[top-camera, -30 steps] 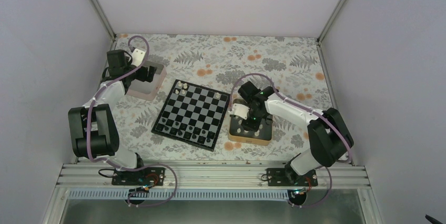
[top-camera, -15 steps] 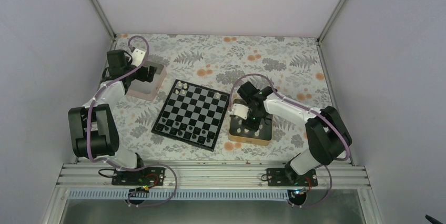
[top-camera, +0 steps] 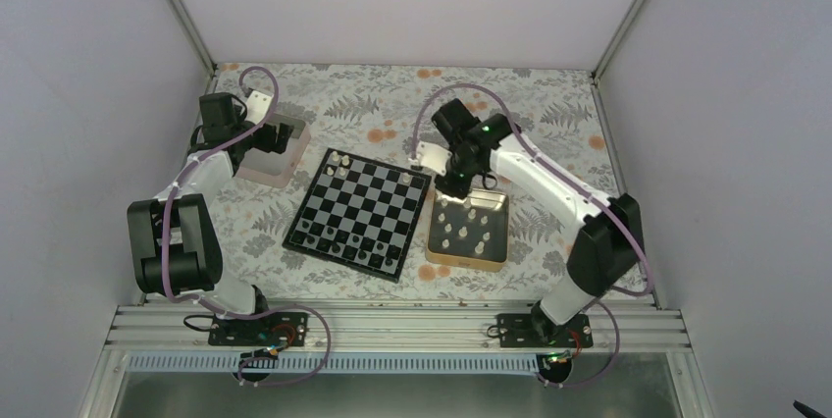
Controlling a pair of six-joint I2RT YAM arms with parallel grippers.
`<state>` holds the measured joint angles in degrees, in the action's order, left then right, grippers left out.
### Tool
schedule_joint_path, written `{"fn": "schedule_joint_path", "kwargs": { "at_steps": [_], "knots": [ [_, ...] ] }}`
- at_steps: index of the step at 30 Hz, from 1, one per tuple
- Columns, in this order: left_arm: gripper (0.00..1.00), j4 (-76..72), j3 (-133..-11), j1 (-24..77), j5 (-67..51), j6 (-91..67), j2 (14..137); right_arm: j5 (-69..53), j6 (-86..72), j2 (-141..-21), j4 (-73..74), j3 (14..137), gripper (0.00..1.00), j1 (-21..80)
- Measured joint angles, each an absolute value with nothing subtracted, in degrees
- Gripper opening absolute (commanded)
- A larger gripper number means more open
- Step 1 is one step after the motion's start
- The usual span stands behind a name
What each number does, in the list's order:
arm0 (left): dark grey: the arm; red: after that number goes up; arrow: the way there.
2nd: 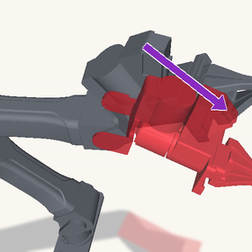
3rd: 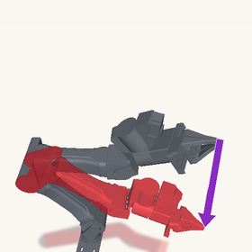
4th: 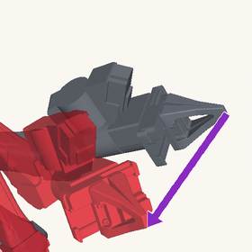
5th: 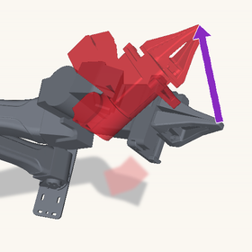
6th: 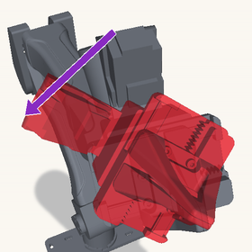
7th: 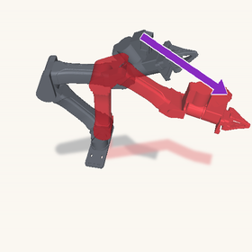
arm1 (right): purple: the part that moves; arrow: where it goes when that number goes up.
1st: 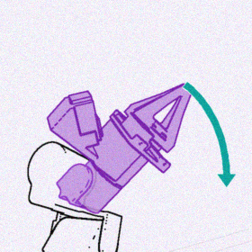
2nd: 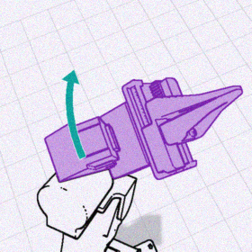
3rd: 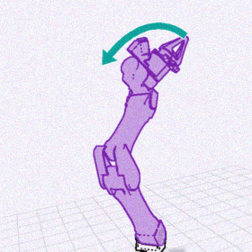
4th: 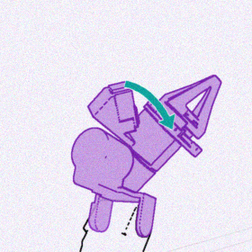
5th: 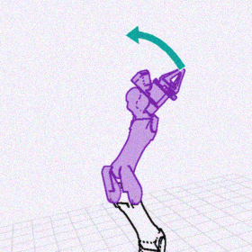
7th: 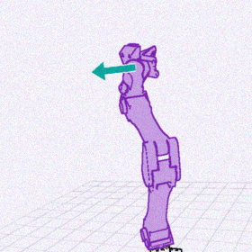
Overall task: Set up the chess pieces on the board
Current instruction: Pick up the chess piece from the storage box, then place the chess piece on the chessboard.
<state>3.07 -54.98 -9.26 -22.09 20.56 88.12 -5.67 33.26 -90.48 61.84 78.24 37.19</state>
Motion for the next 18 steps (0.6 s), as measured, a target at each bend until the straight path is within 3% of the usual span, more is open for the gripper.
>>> {"fn": "schedule_joint_path", "kwargs": {
  "at_steps": [18],
  "knots": [
    [1.00,3.07,-54.98,-9.26,-22.85,20.82,87.64,-5.52,40.71,-125.08,65.28,121.30,0.07,39.59]
  ]
}}
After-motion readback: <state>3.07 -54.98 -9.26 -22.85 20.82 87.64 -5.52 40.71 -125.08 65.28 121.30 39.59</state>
